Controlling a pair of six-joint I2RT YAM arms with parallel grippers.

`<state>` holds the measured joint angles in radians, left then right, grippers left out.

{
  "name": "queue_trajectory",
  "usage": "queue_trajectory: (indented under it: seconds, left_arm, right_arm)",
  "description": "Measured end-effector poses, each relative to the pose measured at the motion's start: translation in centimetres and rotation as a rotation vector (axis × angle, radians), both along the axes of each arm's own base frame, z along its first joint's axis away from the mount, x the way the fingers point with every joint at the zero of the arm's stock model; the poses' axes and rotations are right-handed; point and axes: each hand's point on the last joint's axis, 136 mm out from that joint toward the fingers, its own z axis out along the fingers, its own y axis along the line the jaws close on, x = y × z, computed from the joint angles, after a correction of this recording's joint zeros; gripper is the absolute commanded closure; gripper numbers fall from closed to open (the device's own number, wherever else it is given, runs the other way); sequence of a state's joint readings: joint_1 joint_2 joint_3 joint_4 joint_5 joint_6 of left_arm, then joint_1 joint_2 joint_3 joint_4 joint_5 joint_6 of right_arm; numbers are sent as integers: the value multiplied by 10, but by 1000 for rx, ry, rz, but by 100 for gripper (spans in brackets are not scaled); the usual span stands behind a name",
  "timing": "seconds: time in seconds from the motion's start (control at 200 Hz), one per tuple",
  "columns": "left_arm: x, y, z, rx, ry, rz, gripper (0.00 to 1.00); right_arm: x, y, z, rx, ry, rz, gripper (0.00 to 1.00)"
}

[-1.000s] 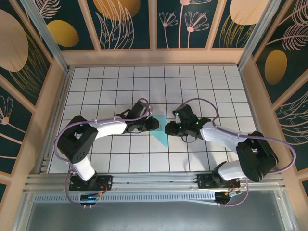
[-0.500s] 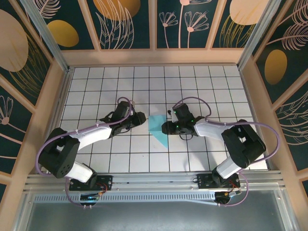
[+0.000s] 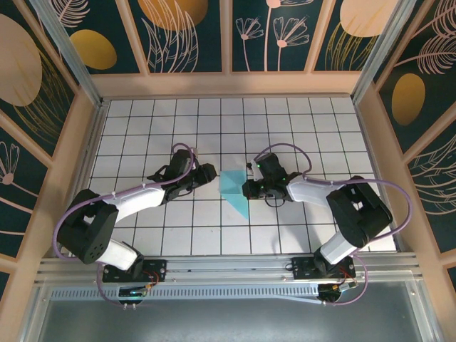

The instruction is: Fold a paper plane with a square sheet of paper (fold left side to right side)

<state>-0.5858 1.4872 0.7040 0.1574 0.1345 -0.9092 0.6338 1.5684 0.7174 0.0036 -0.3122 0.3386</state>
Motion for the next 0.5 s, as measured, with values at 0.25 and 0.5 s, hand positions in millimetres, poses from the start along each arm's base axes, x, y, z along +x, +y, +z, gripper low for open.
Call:
queue_trajectory:
  seconds: [0.25, 0.5]
  left_arm:
    - [1, -7, -2, -69, 23, -10, 52]
    - [0, -23, -14, -132, 65, -50, 52]
  right_arm:
    - [8, -3, 27, 19, -82, -27, 100]
    - [8, -13, 39, 22, -127, -63, 100]
